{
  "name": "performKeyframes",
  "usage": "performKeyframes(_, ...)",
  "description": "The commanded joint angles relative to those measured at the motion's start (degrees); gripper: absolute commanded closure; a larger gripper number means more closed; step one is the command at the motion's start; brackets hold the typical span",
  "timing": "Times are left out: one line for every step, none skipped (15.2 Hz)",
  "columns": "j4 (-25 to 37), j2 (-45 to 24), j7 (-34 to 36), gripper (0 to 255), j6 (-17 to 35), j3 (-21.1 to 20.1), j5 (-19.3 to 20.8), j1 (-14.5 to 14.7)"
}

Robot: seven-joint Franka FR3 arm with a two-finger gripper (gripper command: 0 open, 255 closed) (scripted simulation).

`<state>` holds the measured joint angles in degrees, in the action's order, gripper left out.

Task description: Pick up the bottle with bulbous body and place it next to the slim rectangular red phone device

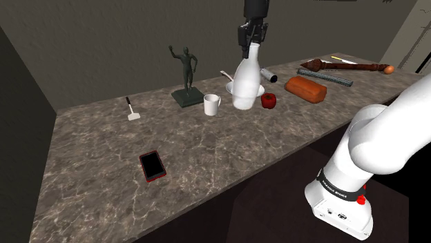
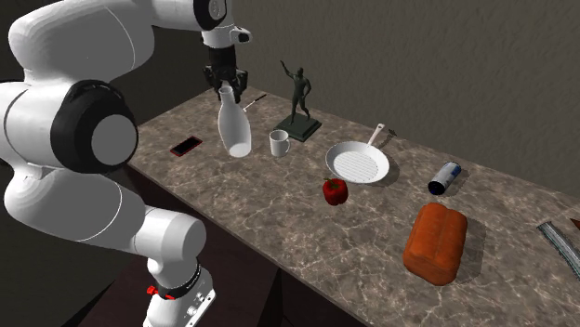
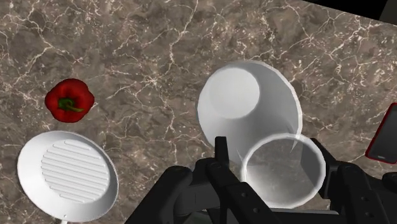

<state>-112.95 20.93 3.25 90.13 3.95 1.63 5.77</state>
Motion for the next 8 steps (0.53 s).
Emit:
performKeyframes(-0.49, -0.93, 2.36, 255, 1.43, -1.55, -0.67, 0.84)
performKeyframes(-0.77, -1.36, 3.62, 255, 2.14, -2.4, -1.01, 1.32)
performKeyframes(-0.99, -1.86, 4.86, 255, 2.85, -3.25, -1.34, 1.79)
performKeyframes(-1.14, -2.42, 6.1, 255, 3.55, -4.09, -1.66, 2.26)
performKeyframes(-1.23, -3.03, 7.34, 255, 4.26, -4.92, -1.96, 2.73)
performKeyframes(-1.25, -3.7, 8.57, 255, 4.96, -5.75, -2.23, 3.2)
performKeyframes(-1.21, -4.43, 9.8, 255, 5.65, -6.57, -2.49, 3.68)
performKeyframes(-1.09, -5.22, 11.02, 255, 6.34, -7.39, -2.72, 4.14)
